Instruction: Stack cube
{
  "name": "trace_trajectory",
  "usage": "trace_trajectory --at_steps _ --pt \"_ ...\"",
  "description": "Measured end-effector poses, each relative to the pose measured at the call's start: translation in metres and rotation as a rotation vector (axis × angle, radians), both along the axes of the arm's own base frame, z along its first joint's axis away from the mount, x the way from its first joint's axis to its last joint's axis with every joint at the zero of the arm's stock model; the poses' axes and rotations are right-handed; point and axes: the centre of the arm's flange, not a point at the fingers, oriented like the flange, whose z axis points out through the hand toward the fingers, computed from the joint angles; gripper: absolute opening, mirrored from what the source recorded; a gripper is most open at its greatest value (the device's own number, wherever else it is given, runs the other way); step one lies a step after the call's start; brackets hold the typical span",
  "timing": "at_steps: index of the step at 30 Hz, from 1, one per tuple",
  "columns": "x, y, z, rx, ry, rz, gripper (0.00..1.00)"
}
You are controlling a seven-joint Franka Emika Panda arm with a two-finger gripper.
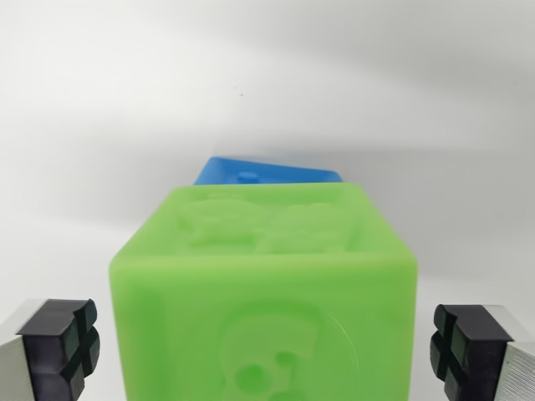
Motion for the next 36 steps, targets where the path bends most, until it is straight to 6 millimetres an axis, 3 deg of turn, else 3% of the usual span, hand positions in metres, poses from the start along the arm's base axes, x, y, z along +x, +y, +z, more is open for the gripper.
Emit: trace_trajectory --at_steps 17,36 --pt "0.0 0.0 0.049 0.003 0.0 0.0 1.0" --pt "0.0 0.0 0.131 0.007 -0.001 0.0 1.0"
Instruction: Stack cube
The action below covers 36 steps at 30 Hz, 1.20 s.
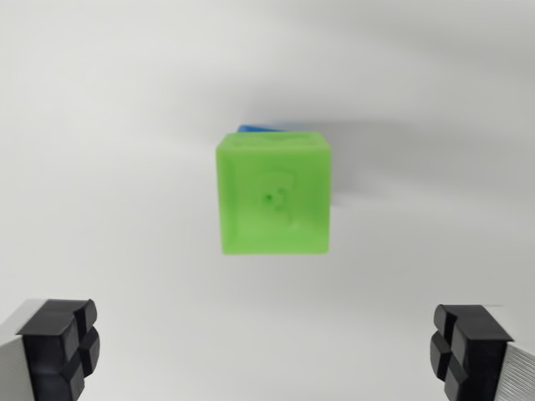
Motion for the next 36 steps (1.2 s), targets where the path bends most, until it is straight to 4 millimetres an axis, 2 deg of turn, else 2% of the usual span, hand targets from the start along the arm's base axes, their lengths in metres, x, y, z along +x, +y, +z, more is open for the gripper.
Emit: trace_trajectory --at_steps 23,36 --pt "0.001 0.001 0.096 0.001 0.0 0.0 1.0" --pt "0.001 0.001 0.135 0.002 0.0 0.0 1.0"
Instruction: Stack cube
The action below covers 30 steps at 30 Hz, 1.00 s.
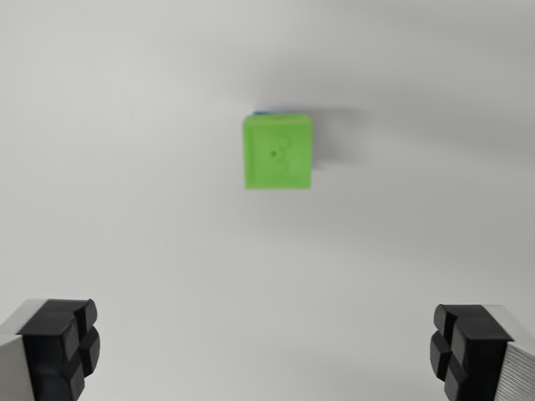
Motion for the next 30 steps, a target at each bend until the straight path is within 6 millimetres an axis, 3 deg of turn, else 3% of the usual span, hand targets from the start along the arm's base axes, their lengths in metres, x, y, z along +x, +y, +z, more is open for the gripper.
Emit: trace_trajectory --at_steps 12,30 --pt "0.0 0.0 0.018 0.0 0.0 0.0 1.0" --pt "0.001 0.0 0.018 -0.001 0.002 0.0 1.0"
